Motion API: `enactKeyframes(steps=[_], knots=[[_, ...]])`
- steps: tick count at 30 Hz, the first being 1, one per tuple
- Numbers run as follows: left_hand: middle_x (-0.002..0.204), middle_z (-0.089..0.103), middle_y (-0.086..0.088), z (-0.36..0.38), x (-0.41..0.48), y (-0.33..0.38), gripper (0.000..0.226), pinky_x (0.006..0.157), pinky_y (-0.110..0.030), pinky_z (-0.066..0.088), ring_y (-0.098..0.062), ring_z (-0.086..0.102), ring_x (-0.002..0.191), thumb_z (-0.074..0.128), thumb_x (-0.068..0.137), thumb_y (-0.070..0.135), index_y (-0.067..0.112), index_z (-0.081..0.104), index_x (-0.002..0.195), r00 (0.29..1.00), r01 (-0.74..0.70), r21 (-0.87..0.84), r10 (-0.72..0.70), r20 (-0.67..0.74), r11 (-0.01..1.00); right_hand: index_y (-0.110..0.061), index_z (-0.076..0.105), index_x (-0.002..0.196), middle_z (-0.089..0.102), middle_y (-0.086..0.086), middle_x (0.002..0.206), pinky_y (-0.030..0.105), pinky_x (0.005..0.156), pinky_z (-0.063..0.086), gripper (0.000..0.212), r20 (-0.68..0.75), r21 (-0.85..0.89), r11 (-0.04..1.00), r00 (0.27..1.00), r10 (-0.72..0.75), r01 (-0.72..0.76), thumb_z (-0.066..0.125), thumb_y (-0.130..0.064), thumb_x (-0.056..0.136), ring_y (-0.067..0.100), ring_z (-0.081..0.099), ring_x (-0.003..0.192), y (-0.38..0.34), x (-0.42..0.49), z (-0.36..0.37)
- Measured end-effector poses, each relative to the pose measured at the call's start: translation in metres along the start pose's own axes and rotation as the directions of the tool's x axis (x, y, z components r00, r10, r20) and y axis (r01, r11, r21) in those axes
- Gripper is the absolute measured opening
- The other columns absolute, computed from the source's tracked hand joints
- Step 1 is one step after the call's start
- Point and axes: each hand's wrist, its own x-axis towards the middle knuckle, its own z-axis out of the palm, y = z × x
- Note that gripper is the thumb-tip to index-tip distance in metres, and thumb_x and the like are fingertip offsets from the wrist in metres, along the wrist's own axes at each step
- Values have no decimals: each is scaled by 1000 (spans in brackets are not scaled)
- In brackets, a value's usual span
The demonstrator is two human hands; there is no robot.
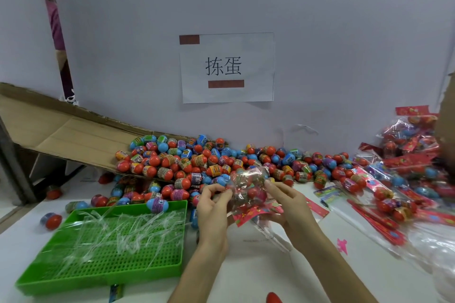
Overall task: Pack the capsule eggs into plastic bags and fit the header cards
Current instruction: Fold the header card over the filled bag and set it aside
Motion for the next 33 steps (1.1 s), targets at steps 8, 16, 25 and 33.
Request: enactKeyframes(steps=[8,16,25,33], knots=[[108,77,-14,1,-4,2,45,88,-49,62,-33,75,99,67,93,50,14,61,120,969,84,59,-95,228,995,-7,80,94,75,16,102,34,71,60,34,43,3,1000,999,-14,14,83,-30,69,29,75,92,-3,1,-7],[95,79,0,-6,-5,4,33,77,-29,62,-17,76,93,79,77,48,29,79,104,918,-214,337,71,389,917,-6,78,80,73,19,100,43,82,60,18,98,-50,998,995,31,-26,81,-21,71,35,71,98,-5,5,-12],[87,75,4,-1,-9,-3,22,70,-22,58,-7,72,87,73,78,29,24,72,100,905,-266,414,78,418,871,-19,79,72,74,0,85,37,81,61,19,-7,-333,925,980,-197,184,74,-11,89,19,69,91,0,2,-5],[78,73,-11,-2,-7,0,9,63,-31,54,-17,68,70,73,95,22,19,72,87,939,-244,345,131,319,906,-26,78,84,75,-8,81,23,70,58,6,41,-319,906,959,-279,277,75,-31,88,8,72,82,-4,1,-5]])
